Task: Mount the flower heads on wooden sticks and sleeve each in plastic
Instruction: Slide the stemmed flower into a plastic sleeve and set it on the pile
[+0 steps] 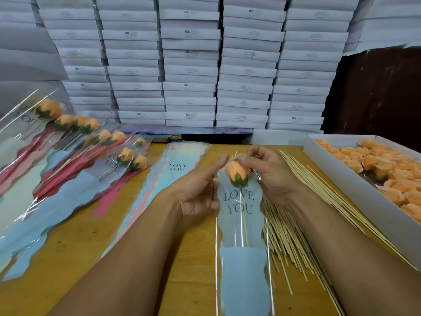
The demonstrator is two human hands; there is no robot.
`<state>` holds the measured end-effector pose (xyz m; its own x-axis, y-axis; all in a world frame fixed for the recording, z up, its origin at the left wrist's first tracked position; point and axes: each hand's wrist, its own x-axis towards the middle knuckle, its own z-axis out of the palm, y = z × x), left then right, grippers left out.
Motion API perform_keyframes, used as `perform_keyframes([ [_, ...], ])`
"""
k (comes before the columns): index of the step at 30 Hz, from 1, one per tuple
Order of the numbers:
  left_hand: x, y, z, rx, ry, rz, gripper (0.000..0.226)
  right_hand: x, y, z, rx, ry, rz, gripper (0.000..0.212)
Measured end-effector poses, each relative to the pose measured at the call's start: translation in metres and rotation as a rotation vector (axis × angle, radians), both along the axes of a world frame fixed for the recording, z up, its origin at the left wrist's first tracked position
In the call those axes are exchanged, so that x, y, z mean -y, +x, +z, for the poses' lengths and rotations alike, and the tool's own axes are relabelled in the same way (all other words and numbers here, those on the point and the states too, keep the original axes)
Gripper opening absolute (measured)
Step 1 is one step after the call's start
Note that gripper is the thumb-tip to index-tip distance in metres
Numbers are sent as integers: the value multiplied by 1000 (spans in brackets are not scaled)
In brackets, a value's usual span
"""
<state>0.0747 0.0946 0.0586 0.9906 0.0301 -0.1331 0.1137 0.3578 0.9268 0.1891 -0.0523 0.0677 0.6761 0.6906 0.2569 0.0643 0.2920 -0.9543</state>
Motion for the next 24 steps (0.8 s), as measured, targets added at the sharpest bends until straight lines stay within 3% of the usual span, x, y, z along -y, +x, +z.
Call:
perform_keyframes([
  [4,4,-3,3,84,5,-93,39,3,1,-1,44,-53,34,23],
  [12,6,-2,4,106,-111,94,60,0,-4,1,85,-83,42,6],
  [14,5,0,3,89,-120,131,66,1,-5,0,91,-110,46,29],
  [17,1,1,5,75,-138,230,56,-1,-7,0,91,-132,9,74],
  [18,-2,2,5,74,-158,283,48,-2,-7,1,83,-162,-32,74],
  [21,-9,3,4,57,-206,432,20,4,-5,4,22,-349,-73,44],
  [24,-16,7,3,39,-221,605,29,15,2,6,29,-592,163,59],
])
